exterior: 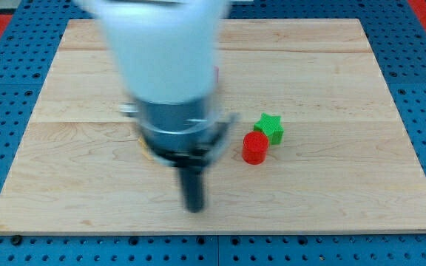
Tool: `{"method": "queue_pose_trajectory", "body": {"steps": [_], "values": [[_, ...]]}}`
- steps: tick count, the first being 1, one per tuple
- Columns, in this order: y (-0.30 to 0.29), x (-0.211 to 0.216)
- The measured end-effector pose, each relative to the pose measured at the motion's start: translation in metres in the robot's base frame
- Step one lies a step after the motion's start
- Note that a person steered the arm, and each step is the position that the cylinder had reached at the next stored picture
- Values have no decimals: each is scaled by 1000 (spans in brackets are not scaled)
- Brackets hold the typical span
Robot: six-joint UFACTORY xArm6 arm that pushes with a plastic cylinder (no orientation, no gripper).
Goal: Push the red circle with the green star towards the bottom center of the board
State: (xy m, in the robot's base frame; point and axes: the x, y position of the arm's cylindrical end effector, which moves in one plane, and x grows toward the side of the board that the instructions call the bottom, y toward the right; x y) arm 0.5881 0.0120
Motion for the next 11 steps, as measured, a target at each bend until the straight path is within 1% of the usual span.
{"method": "queue_pose_trajectory", "body": {"steps": [1,2,3,4,6,7,9,11], "values": [[116,-16],[184,-75],[162,-162],[106,-195],[81,-135],[60,-124],[48,-84],[13,-49]]}}
